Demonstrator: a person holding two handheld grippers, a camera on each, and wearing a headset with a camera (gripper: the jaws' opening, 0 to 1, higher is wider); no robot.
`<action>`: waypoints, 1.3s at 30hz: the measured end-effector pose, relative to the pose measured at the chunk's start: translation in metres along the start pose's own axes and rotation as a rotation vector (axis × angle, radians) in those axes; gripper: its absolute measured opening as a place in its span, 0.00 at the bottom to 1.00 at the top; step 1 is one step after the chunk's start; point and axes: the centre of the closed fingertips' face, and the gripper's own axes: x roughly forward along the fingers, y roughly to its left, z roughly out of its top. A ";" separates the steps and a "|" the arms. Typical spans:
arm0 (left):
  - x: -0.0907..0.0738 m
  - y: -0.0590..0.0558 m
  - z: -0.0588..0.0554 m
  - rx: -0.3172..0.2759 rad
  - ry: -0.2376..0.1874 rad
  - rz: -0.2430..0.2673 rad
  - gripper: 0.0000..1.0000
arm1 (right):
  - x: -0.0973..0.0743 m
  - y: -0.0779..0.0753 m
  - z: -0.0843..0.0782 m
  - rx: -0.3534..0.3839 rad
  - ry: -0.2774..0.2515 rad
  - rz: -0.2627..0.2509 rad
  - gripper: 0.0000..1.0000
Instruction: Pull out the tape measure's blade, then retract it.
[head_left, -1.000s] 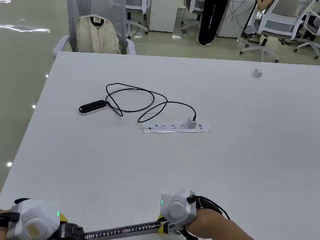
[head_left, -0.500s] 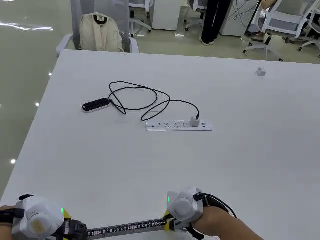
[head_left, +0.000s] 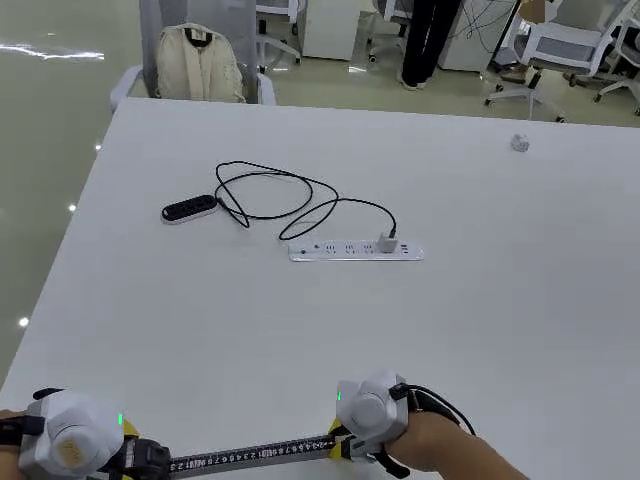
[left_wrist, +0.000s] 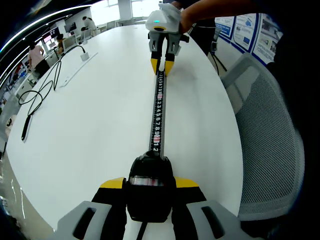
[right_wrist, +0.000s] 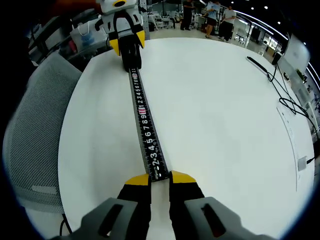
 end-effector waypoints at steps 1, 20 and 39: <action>0.000 0.000 0.000 0.000 0.000 0.000 0.31 | 0.000 0.000 0.000 -0.001 0.002 -0.001 0.12; 0.001 0.000 0.000 -0.001 -0.004 -0.006 0.31 | 0.001 0.001 0.000 0.011 -0.009 0.001 0.13; 0.002 0.000 0.000 0.025 -0.004 0.002 0.33 | 0.001 0.001 -0.002 0.069 -0.001 -0.027 0.15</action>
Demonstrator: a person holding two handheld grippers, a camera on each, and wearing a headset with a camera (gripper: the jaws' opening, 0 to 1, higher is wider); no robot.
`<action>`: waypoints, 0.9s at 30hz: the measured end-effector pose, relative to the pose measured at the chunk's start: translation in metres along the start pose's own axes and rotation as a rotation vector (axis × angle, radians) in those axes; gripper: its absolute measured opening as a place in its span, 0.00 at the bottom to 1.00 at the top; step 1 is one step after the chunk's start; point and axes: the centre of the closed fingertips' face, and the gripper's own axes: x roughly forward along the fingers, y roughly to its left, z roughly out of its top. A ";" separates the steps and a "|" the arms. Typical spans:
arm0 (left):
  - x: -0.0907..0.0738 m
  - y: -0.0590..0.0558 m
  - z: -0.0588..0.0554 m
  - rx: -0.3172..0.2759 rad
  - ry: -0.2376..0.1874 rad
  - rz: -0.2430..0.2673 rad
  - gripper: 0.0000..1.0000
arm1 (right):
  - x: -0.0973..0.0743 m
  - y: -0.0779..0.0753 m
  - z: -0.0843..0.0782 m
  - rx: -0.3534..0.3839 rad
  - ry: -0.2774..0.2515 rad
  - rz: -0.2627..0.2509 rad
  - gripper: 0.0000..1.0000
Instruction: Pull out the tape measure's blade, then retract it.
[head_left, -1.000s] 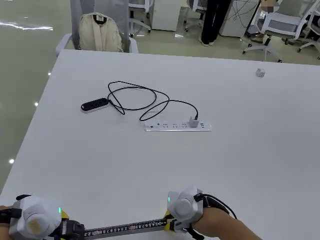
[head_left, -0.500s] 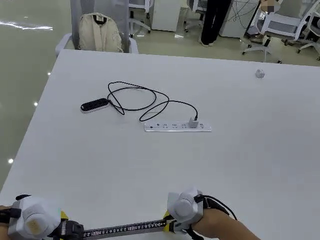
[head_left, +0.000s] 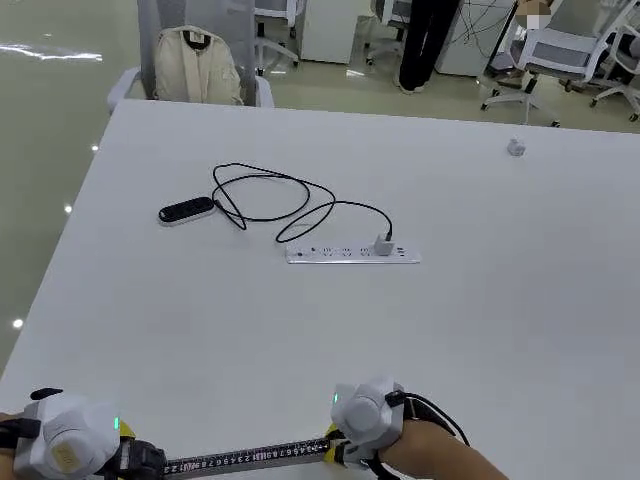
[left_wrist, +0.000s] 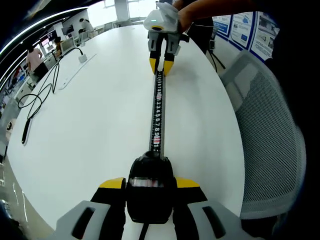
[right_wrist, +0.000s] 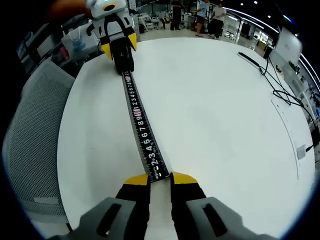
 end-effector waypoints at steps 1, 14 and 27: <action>0.000 0.000 0.000 0.002 0.002 0.001 0.33 | 0.000 -0.001 0.000 0.014 -0.004 -0.005 0.15; -0.012 0.015 0.018 -0.160 -0.089 0.022 0.59 | -0.020 -0.011 0.041 0.033 -0.194 -0.097 0.55; -0.039 0.024 0.014 -0.276 -0.185 0.133 0.98 | -0.046 -0.003 0.034 0.185 -0.271 -0.136 0.84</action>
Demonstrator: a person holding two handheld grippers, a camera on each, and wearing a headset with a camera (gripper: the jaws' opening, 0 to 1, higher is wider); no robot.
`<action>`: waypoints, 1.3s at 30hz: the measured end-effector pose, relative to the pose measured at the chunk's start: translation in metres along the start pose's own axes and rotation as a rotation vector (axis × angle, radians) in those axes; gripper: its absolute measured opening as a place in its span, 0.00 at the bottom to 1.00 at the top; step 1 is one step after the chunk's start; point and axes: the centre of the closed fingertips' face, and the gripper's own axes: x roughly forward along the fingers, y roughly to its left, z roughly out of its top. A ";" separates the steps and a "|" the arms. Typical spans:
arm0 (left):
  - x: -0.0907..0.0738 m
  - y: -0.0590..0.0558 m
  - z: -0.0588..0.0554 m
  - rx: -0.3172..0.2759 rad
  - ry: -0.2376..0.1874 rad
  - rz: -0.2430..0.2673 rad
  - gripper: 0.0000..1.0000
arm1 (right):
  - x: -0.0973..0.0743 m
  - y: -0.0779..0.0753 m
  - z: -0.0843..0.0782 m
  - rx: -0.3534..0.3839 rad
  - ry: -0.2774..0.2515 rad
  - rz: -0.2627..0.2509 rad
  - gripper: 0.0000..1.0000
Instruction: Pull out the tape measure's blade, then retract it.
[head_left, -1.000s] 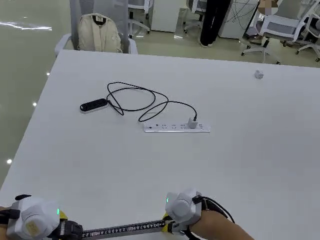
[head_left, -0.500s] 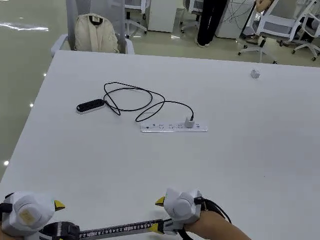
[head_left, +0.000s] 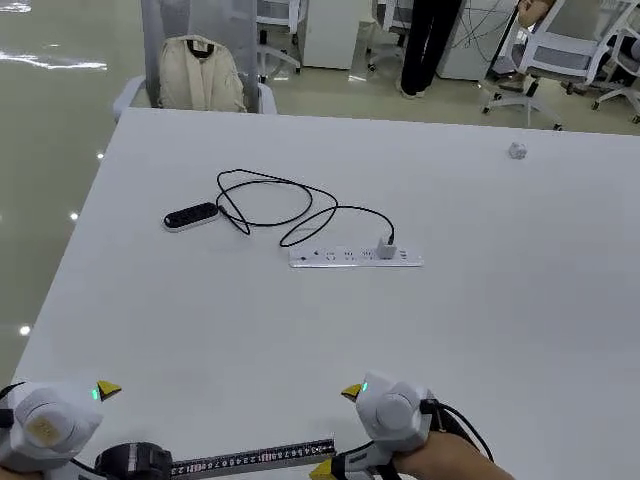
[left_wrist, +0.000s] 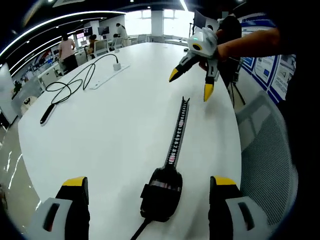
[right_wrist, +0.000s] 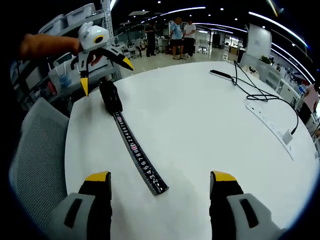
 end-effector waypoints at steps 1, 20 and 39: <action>-0.003 0.001 0.000 -0.014 -0.008 0.011 1.00 | -0.001 -0.002 0.002 -0.017 -0.016 -0.018 0.87; -0.086 0.013 -0.033 -0.193 -0.158 0.225 1.00 | -0.049 0.008 -0.023 0.098 -0.083 -0.144 1.00; -0.118 0.002 -0.080 -0.357 -0.238 0.320 1.00 | -0.106 0.023 -0.077 0.234 -0.118 -0.273 1.00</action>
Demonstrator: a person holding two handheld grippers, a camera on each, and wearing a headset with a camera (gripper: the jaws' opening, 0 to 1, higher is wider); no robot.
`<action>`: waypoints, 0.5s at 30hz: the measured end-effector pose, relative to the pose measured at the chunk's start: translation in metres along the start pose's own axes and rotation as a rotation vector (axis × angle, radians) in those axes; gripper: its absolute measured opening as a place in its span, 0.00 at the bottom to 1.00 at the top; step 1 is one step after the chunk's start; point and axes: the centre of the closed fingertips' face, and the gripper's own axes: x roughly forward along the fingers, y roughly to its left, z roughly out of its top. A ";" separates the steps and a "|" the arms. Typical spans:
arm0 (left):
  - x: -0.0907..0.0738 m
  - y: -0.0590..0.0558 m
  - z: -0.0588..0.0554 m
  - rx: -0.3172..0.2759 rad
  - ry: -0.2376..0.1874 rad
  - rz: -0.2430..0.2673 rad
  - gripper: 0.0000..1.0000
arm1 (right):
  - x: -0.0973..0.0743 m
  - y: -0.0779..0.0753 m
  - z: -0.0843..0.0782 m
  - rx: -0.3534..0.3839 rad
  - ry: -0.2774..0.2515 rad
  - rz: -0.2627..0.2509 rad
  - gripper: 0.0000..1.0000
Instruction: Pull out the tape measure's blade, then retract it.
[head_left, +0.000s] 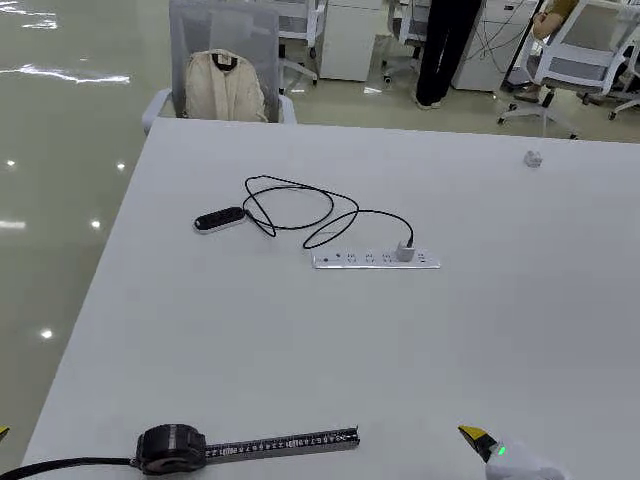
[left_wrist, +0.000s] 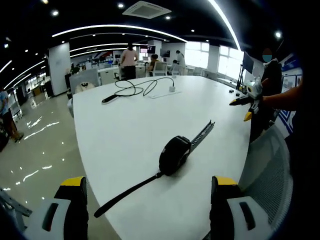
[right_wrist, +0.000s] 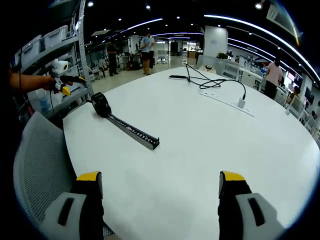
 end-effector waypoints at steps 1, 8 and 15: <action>0.000 0.000 0.000 -0.001 0.000 0.000 1.00 | 0.000 0.000 0.000 0.000 0.000 0.000 1.00; -0.014 -0.016 0.000 0.003 -0.028 -0.009 1.00 | -0.028 -0.003 -0.021 0.036 -0.020 -0.013 0.99; -0.024 -0.010 -0.006 0.002 -0.069 0.005 1.00 | -0.055 -0.013 -0.043 0.044 -0.031 -0.043 0.99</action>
